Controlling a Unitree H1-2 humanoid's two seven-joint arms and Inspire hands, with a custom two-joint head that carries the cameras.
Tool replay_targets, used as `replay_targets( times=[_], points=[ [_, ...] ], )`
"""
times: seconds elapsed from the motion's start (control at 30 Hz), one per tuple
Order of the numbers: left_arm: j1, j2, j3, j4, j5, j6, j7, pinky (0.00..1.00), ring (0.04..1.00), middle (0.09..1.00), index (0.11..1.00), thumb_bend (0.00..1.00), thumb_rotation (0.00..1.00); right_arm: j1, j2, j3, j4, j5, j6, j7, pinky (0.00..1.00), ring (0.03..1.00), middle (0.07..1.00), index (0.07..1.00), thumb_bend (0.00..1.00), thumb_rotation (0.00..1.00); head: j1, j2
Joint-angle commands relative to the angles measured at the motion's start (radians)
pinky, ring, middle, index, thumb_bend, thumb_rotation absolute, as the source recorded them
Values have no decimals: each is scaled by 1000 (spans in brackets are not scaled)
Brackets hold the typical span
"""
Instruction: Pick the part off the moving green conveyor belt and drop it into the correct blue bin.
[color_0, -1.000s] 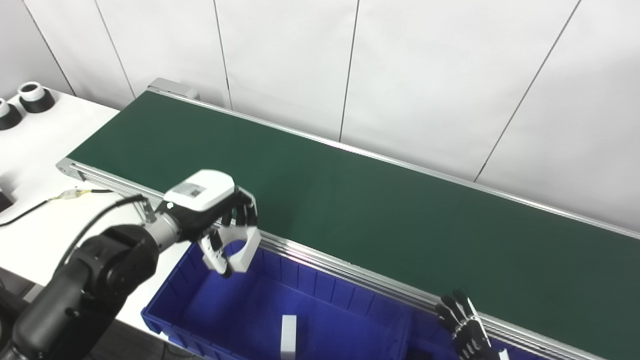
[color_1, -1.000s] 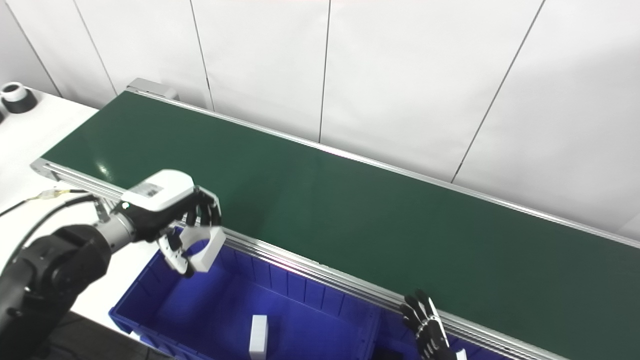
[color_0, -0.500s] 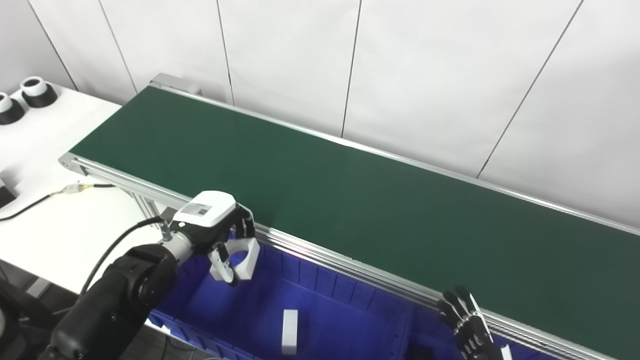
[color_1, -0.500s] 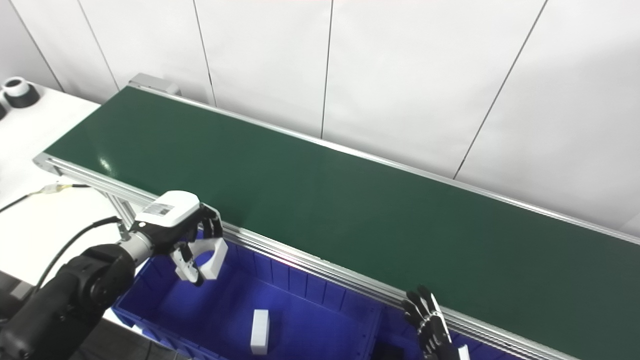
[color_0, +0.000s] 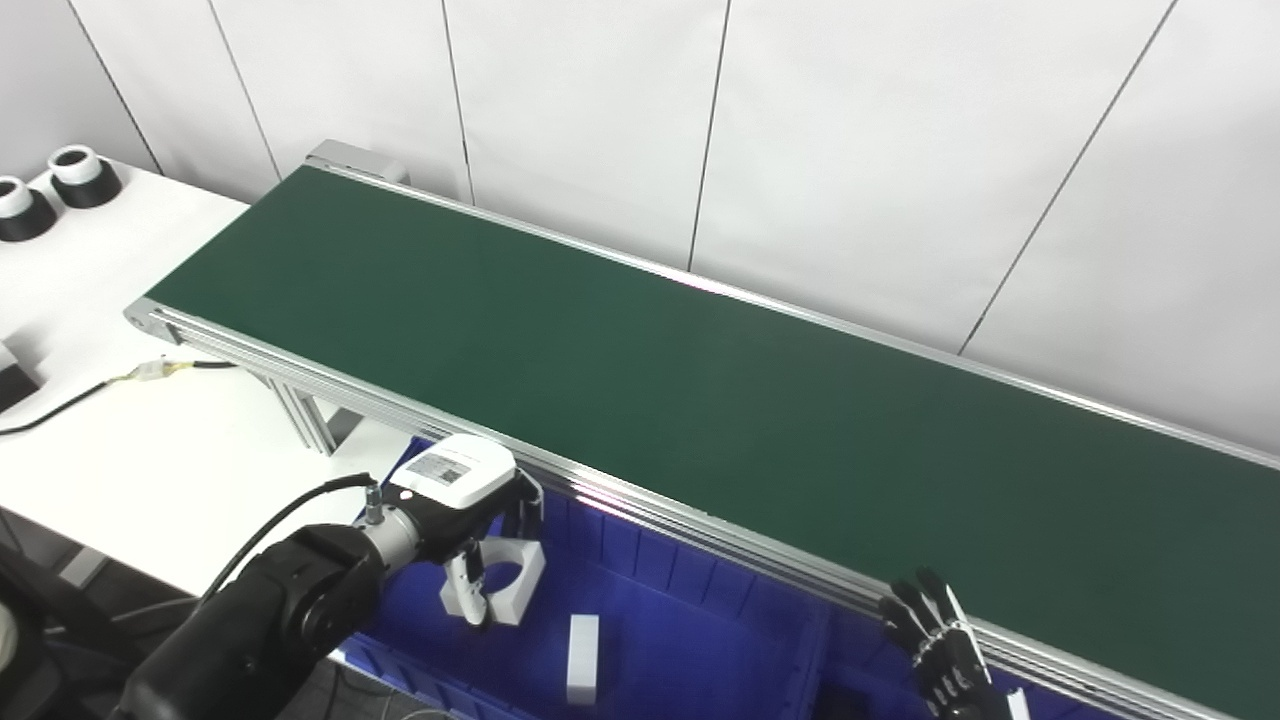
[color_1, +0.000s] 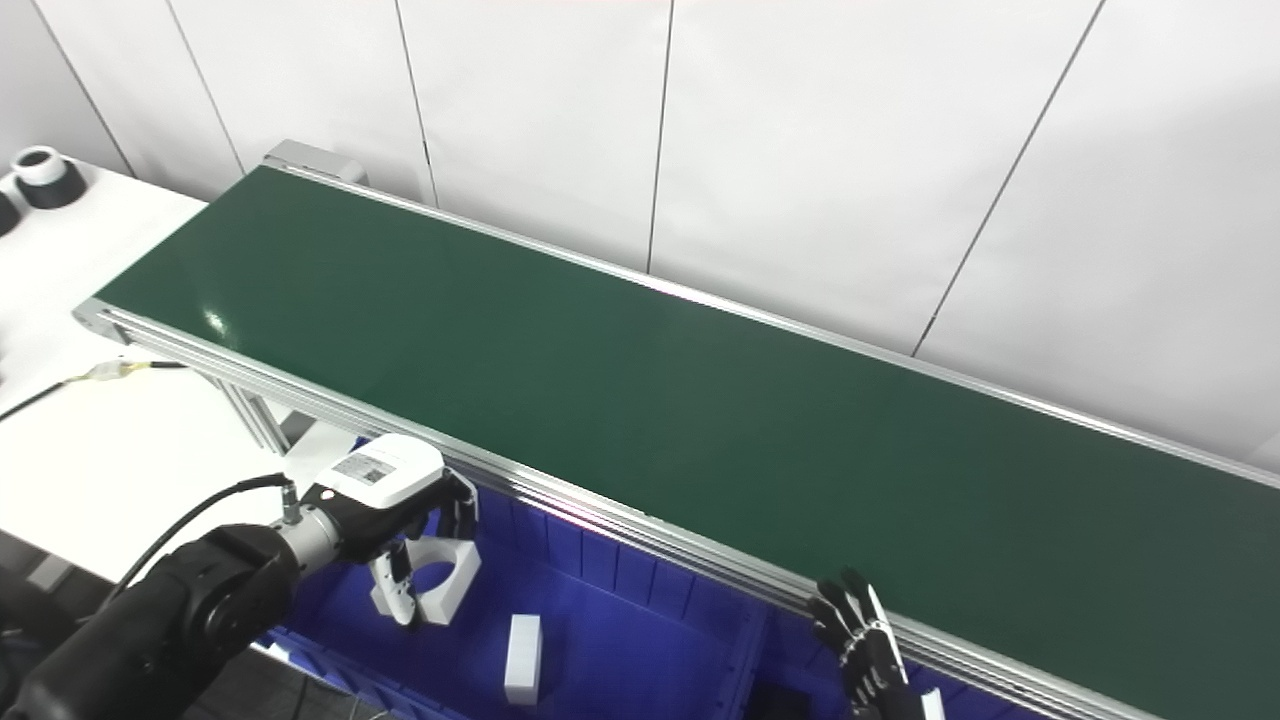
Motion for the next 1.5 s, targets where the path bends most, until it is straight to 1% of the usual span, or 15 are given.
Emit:
replay_targets(
  times=[0.0,0.17,0.4,0.43,0.47,0.5,0.53,0.63,1.0,1.13,1.33,1.37,1.4,1.43,1.47],
  points=[
    [-1,27,6,-44,5,3,-11,312,374,411,497,521,0,-11,5,-4,-20,0,-48,7,854,858,893,947,842,950,-1,0],
    [8,27,10,-59,16,-6,-17,344,406,440,493,524,0,-11,3,-3,-16,2,-50,12,863,866,897,950,830,957,-6,-2],
    [9,23,17,-49,28,-12,3,370,418,435,502,523,0,-7,6,-3,-19,0,-49,7,852,861,893,946,838,954,-9,-3],
    [9,22,18,-53,31,-6,-1,436,488,485,486,523,0,-7,6,-3,-20,-1,-49,7,854,863,894,946,838,955,-9,-1],
    [9,21,19,-56,34,-3,-5,494,549,566,489,523,35,-7,6,-3,-20,-1,-49,8,855,865,895,946,837,957,-9,-1],
    [6,28,13,-69,52,2,-26,561,615,636,552,695,88,-5,5,-2,-22,-3,-47,8,859,868,897,948,837,961,-10,-1],
    [3,33,8,-78,66,3,-42,624,677,696,627,902,140,-5,4,-1,-24,-4,-46,8,863,872,899,950,837,966,-10,-1],
    [0,42,3,-98,99,-2,-64,652,709,728,681,985,197,-4,4,-1,-25,-6,-47,8,860,871,898,949,837,965,-12,-2],
    [4,29,13,-131,104,7,-91,650,703,727,697,1000,194,-3,0,-2,-27,-1,-47,12,858,869,897,948,847,965,-9,0],
    [6,17,15,-179,96,16,-116,637,695,724,690,1000,206,1,-4,-3,-37,-2,-43,11,859,871,899,949,846,966,-5,4],
    [4,-14,19,-244,33,10,-143,611,678,717,687,1000,209,0,-9,-3,-31,14,-41,17,859,871,898,947,863,953,-16,11],
    [4,-18,22,-252,9,0,-141,606,676,715,686,1000,209,0,-9,-2,-31,15,-39,18,861,871,898,946,864,951,-37,15],
    [4,-22,25,-260,-21,-10,-136,594,668,708,681,1000,207,-1,-9,-1,-31,13,-40,17,860,868,896,946,859,951,-37,15],
    [3,-25,29,-268,-62,-22,-131,593,667,707,681,1000,207,-2,-8,1,-31,7,-41,15,860,868,896,946,858,952,-72,27],
    [3,-31,36,-278,-126,-27,-131,586,664,706,679,1000,206,-2,-6,1,-32,-6,-44,10,856,864,894,947,857,957,-79,29]
  ],
)
